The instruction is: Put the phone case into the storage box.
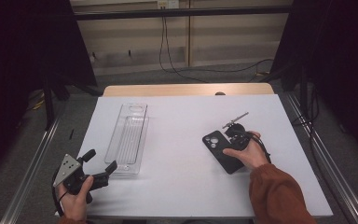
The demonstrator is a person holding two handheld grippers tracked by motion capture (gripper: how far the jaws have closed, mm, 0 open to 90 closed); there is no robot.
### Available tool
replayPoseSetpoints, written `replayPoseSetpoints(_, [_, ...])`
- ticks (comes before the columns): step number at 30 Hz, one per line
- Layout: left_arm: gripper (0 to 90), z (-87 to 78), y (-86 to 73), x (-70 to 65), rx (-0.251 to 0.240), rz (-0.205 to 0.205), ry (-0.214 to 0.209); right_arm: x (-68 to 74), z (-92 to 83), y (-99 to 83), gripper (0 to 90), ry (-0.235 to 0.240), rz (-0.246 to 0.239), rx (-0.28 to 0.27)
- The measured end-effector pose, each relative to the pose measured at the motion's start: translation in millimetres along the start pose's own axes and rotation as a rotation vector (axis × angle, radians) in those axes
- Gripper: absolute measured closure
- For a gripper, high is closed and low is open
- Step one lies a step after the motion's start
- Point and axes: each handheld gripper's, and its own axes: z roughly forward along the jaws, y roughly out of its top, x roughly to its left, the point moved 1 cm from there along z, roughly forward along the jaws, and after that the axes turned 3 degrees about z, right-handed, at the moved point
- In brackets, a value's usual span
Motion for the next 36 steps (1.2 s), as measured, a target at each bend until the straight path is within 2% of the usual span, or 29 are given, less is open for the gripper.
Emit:
replayPoseSetpoints(8, [3.6, -0.1, 0.0, 0.1, 0.0, 0.0, 0.0, 8.9, 6.3, 2.0, 0.0, -0.065, -0.014, 0.026])
replayPoseSetpoints(11, [3.6, 0.0, -0.1, 0.2, 0.002, 0.0, 0.0, 9.4, 6.7, 2.2, 0.0, -0.071, -0.009, 0.025])
replayPoseSetpoints(18, [3.6, 0.1, -0.3, -0.2, 0.004, 0.0, -0.003, 15.5, 9.9, 1.5, 0.0, -0.123, -0.053, 0.044])
replayPoseSetpoints(24, [3.6, 0.2, -0.4, -0.3, 0.004, -0.002, -0.003, 16.2, 10.1, 1.5, 0.8, -0.132, -0.06, 0.047])
replayPoseSetpoints(28, [3.6, 0.3, -0.4, -0.3, 0.005, -0.001, -0.002, 16.2, 6.8, 1.1, 7.9, -0.133, -0.06, 0.043])
replayPoseSetpoints(33, [3.6, 0.3, -0.5, -0.4, 0.006, -0.002, -0.002, 16.7, 6.3, 2.5, 8.8, -0.136, -0.059, 0.056])
replayPoseSetpoints(36, [3.6, 0.7, -0.5, -0.4, 0.005, -0.005, -0.002, 17.6, 4.9, 2.6, 12.2, -0.136, -0.059, 0.057])
